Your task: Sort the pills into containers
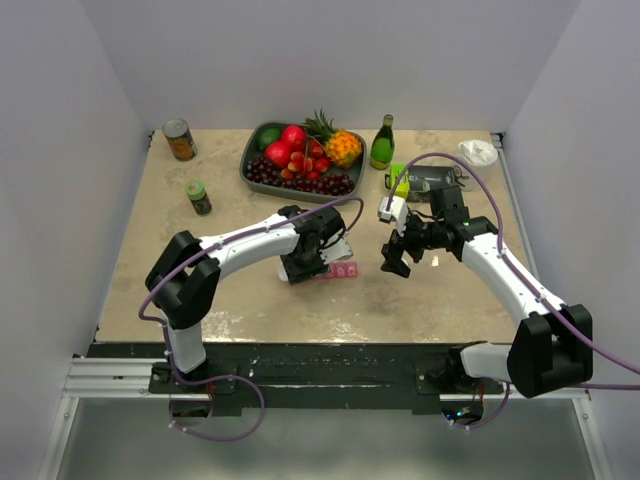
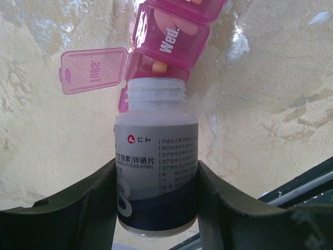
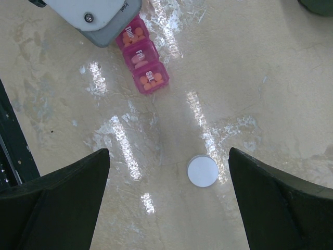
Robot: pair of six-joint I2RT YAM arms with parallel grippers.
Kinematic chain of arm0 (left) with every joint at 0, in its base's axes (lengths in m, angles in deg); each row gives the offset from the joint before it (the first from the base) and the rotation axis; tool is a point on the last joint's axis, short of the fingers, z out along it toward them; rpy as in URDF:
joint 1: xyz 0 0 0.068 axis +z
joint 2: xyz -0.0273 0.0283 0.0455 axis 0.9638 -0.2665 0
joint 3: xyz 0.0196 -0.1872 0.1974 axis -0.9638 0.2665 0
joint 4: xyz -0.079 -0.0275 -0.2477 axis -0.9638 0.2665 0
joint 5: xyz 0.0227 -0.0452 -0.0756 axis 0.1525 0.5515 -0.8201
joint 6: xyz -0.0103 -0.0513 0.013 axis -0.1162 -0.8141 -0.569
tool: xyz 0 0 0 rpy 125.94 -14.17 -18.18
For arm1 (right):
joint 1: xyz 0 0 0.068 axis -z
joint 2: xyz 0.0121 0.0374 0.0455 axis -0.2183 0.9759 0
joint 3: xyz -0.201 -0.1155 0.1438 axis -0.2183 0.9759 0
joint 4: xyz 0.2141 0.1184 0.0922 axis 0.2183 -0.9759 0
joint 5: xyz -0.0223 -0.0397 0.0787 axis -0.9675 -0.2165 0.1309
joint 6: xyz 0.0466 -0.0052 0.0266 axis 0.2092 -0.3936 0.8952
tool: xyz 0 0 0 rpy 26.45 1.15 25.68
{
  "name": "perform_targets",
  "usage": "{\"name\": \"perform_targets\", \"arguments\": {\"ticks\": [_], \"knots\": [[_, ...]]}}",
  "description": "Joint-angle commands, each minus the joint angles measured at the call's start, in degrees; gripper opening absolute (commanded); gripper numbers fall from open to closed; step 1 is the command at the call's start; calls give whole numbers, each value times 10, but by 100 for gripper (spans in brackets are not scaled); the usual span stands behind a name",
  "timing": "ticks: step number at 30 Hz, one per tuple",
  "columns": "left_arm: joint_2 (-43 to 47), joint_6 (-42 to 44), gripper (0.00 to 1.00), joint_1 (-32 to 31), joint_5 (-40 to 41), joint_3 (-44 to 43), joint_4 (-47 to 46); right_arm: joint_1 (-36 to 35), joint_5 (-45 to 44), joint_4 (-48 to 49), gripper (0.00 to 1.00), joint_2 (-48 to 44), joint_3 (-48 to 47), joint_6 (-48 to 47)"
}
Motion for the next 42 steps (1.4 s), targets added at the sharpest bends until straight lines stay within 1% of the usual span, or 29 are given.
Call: {"name": "perform_targets", "arguments": {"ticks": [1, 21, 25, 42], "knots": [[-2, -1, 0, -4, 8, -25, 13, 3, 3, 4, 99, -1, 2, -8], [5, -2, 0, -3, 20, -33, 16, 5, 3, 4, 99, 0, 3, -10], [4, 0, 0, -3, 15, -19, 15, 5, 3, 4, 99, 1, 2, -10], [-3, 0, 0, -4, 10, -14, 15, 8, 5, 3, 99, 0, 2, -10]]}}
